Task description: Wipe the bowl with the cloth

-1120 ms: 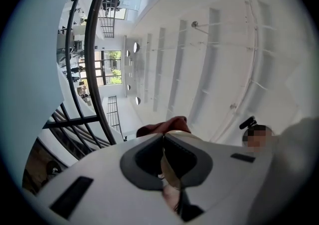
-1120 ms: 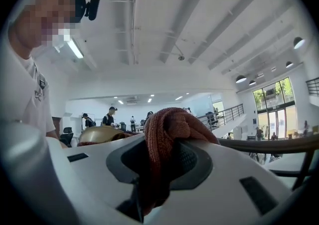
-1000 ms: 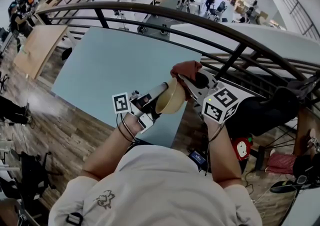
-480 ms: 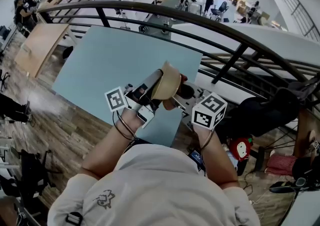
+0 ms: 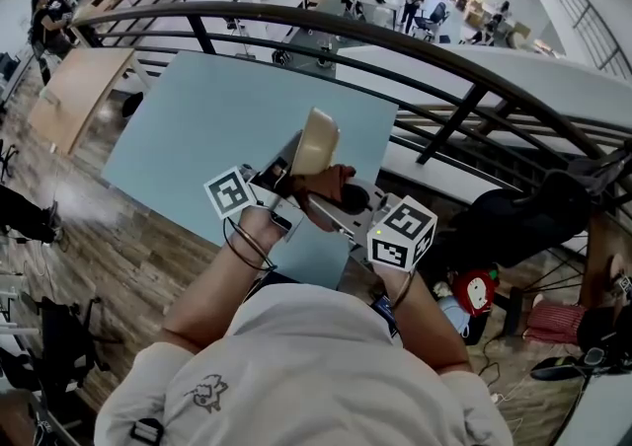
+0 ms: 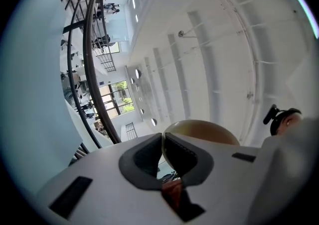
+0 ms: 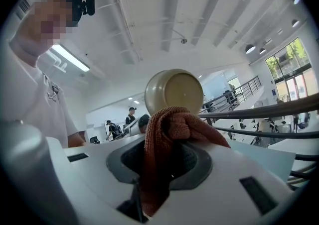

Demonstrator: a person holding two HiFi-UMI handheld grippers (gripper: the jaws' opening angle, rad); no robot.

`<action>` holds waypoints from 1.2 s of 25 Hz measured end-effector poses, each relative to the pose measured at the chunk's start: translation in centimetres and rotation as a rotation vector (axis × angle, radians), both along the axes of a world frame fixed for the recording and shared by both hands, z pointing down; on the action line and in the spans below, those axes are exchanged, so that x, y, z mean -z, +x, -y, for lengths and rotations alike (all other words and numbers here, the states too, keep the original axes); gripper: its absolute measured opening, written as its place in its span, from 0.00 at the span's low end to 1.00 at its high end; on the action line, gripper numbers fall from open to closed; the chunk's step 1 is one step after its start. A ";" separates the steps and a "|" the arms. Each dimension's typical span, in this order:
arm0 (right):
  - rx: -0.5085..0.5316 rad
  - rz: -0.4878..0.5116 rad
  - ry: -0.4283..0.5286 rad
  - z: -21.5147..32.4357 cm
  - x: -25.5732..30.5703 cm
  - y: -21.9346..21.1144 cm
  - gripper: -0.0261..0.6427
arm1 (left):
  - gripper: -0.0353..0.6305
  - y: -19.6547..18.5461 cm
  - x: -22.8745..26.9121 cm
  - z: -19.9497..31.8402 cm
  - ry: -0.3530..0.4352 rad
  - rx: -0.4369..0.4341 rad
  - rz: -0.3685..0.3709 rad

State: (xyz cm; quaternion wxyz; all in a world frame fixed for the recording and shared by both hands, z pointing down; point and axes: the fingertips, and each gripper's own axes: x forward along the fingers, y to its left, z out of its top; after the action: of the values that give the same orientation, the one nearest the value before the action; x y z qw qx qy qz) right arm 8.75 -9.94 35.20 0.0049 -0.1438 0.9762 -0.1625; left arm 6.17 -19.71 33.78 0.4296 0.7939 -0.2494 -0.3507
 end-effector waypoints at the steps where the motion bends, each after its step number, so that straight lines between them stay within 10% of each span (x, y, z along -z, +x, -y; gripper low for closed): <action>1: 0.007 0.004 0.008 -0.4 0.3 -0.1 0.21 | 0.10 -0.1 -0.4 0.1 -0.005 0.009 0.025; 17: -0.105 0.055 0.129 1.3 5.5 4.4 0.21 | 0.09 -0.8 -5.4 -2.9 -0.082 -0.039 0.168; 30: -0.289 -0.004 0.024 7.5 1.0 5.8 0.21 | 0.08 -3.1 -7.4 -3.6 -0.079 -0.065 0.268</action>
State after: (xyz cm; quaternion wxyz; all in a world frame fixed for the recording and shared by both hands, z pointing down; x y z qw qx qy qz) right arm 14.55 -17.44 34.25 0.0280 -0.2832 0.9471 -0.1483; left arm 3.05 -16.15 41.20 0.4344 0.8237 -0.2924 -0.2175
